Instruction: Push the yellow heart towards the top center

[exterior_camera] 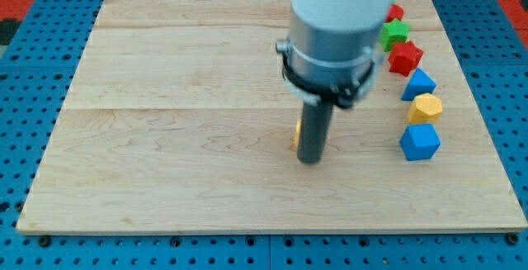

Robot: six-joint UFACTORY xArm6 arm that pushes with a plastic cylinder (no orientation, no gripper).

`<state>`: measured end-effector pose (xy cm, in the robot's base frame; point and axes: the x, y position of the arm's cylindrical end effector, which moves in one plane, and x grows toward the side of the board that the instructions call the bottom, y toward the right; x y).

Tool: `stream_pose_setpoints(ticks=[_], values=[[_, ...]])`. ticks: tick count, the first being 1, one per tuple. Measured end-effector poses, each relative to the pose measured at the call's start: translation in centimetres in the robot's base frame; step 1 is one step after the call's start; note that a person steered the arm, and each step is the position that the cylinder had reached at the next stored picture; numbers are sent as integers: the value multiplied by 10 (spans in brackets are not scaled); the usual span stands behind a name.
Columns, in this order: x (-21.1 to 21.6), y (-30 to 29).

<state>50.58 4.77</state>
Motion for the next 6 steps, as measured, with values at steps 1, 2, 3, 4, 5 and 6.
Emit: stream_pose_setpoints(ticks=[1,2,3,4,5,6], values=[[-4,-1],[-3,-1],[12,-2],[-28,6],[-75,20],[-82,14]])
